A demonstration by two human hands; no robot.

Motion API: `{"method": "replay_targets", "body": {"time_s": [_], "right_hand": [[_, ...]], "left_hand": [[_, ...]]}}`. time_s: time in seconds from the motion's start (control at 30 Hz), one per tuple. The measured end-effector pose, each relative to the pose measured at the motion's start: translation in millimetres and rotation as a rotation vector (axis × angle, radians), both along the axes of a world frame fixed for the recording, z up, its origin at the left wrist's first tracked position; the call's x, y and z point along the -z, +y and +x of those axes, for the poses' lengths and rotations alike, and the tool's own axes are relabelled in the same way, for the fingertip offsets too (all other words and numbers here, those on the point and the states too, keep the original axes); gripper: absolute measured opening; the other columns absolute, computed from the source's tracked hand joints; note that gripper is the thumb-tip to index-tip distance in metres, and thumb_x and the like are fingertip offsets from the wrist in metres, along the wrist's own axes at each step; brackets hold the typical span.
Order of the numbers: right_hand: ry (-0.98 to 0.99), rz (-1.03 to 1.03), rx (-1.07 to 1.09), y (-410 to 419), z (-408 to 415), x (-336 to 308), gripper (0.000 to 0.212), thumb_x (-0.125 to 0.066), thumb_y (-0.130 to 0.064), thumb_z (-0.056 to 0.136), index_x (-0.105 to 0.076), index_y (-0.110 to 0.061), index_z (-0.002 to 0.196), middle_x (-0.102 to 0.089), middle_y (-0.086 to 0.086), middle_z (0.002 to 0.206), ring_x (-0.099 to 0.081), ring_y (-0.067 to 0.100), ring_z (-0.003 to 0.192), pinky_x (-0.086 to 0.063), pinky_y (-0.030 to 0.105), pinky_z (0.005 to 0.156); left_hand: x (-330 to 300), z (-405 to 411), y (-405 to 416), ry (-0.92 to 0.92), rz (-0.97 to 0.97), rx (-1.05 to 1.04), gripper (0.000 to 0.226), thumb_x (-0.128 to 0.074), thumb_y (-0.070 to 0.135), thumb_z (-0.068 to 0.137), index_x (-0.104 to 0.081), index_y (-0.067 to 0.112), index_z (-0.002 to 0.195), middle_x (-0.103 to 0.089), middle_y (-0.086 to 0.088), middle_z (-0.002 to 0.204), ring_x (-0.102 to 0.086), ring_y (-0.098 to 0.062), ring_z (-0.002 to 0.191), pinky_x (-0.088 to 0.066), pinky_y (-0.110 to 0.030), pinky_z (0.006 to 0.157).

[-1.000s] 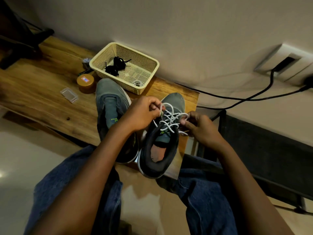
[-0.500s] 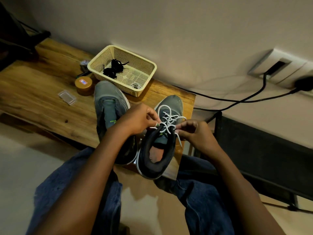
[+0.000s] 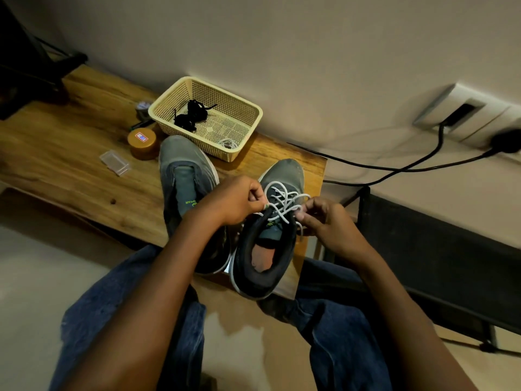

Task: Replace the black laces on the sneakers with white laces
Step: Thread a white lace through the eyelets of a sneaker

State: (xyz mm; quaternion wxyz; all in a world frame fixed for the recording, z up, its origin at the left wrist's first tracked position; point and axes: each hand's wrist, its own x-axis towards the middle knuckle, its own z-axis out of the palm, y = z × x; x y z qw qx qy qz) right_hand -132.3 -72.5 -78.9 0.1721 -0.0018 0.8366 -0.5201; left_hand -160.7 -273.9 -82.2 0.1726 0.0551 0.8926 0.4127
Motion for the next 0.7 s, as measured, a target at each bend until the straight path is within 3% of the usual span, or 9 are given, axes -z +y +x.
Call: {"method": "replay_targets", "body": {"time_s": [0.13, 0.3, 0.47, 0.6, 0.7], "right_hand": [[-0.104, -0.213, 0.080, 4.5, -0.1, -1.6, 0.010, -0.045, -0.012, 0.100, -0.052, -0.005, 0.098, -0.067, 0.007, 0.089, -0.067, 0.014, 0.080, -0.058, 0.029, 0.075], [-0.008, -0.034, -0.018, -0.9, 2.3, -4.6, 0.005, -0.055, -0.006, 0.094, -0.059, -0.004, 0.094, -0.065, 0.008, 0.085, -0.063, 0.010, 0.075, -0.056, 0.023, 0.068], [-0.038, -0.220, 0.115, 3.6, 2.0, -8.9, 0.015, -0.038, -0.012, 0.102, -0.050, -0.004, 0.100, -0.067, 0.006, 0.087, -0.066, 0.007, 0.069, -0.050, 0.016, 0.058], [-0.034, -0.102, 0.002, -0.6, 2.3, -6.6, 0.010, -0.054, -0.008, 0.095, -0.058, 0.001, 0.097, -0.066, 0.018, 0.093, -0.064, 0.008, 0.073, -0.055, 0.018, 0.066], [-0.027, -0.117, 0.048, -0.7, 1.9, -6.2, 0.013, -0.048, -0.010, 0.098, -0.056, 0.000, 0.097, -0.068, 0.013, 0.092, -0.066, 0.008, 0.074, -0.054, 0.018, 0.064]], "left_hand": [[-0.1, -0.3, 0.0, -0.001, -0.010, 0.004, 0.002, -0.070, 0.015, 0.084, -0.070, 0.015, 0.083, -0.070, -0.003, 0.085, -0.060, -0.011, 0.073, -0.047, -0.022, 0.068], [0.2, -1.2, 1.4, -0.007, -0.012, -0.003, 0.004, -0.070, 0.015, 0.084, -0.069, 0.018, 0.080, -0.070, -0.002, 0.083, -0.059, -0.009, 0.071, -0.046, -0.022, 0.068], [-0.4, -1.2, -0.1, -0.006, -0.019, 0.005, 0.013, -0.069, 0.014, 0.084, -0.066, 0.022, 0.074, -0.064, 0.005, 0.074, -0.054, -0.003, 0.064, -0.042, -0.018, 0.060], [-1.8, -0.7, 0.3, 0.000, -0.025, 0.006, 0.008, -0.069, 0.015, 0.084, -0.068, 0.020, 0.078, -0.065, 0.003, 0.076, -0.054, -0.003, 0.064, -0.042, -0.015, 0.060], [-2.2, 0.0, 0.0, -0.005, -0.024, 0.003, 0.007, -0.068, 0.015, 0.084, -0.069, 0.019, 0.078, -0.066, 0.002, 0.077, -0.056, -0.006, 0.067, -0.045, -0.019, 0.066]]}}
